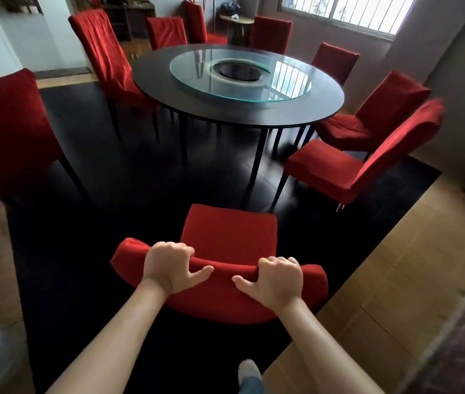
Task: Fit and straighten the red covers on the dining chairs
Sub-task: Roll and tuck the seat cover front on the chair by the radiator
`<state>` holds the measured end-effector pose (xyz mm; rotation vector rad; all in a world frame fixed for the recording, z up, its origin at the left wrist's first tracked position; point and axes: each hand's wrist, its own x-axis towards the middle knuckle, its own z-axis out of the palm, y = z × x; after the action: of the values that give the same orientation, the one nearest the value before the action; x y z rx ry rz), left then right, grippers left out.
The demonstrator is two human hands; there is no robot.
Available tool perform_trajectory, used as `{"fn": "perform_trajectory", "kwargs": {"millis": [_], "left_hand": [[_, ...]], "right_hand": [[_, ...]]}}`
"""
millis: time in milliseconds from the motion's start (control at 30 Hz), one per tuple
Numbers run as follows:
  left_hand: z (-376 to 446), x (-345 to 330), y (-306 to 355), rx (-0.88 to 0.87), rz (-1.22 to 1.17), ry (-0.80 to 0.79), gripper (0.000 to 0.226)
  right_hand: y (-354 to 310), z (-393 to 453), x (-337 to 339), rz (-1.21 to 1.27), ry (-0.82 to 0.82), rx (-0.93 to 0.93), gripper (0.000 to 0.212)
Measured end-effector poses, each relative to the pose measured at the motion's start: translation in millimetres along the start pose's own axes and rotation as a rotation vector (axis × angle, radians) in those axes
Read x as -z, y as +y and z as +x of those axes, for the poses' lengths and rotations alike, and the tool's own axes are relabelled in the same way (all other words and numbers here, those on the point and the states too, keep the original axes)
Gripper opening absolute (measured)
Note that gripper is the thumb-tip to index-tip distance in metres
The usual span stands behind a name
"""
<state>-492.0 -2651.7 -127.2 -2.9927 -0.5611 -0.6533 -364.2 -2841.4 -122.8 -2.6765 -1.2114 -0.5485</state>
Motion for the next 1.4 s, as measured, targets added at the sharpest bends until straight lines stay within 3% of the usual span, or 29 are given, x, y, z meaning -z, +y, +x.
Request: {"fn": "perform_trajectory", "kwargs": {"millis": [300, 533, 667, 867, 1000, 1400], "left_hand": [[1.5, -2.2, -1.3, 0.001, -0.021, -0.032, 0.065], [-8.0, 3.5, 4.1, 0.025, -0.035, -0.071, 0.071], [-18.5, 8.1, 6.4, 0.038, -0.021, -0.107, 0.071], [-40.2, 14.7, 5.7, -0.025, -0.039, -0.045, 0.06], [-31.2, 14.7, -3.0, -0.043, -0.039, -0.021, 0.062], [-4.3, 1.9, -27.8, -0.029, -0.044, 0.002, 0.061]], "right_hand": [[1.2, 2.9, 2.4, -0.013, 0.038, 0.022, 0.069], [3.6, -3.2, 9.1, -0.015, -0.19, 0.08, 0.083], [0.8, -14.3, 11.5, -0.023, -0.235, 0.093, 0.09], [-17.9, -43.3, 20.0, -0.034, -0.152, -0.037, 0.073], [-26.6, -43.2, 22.2, 0.001, -0.144, -0.091, 0.074], [-33.1, -13.3, 10.2, -0.008, -0.044, -0.017, 0.069]]}}
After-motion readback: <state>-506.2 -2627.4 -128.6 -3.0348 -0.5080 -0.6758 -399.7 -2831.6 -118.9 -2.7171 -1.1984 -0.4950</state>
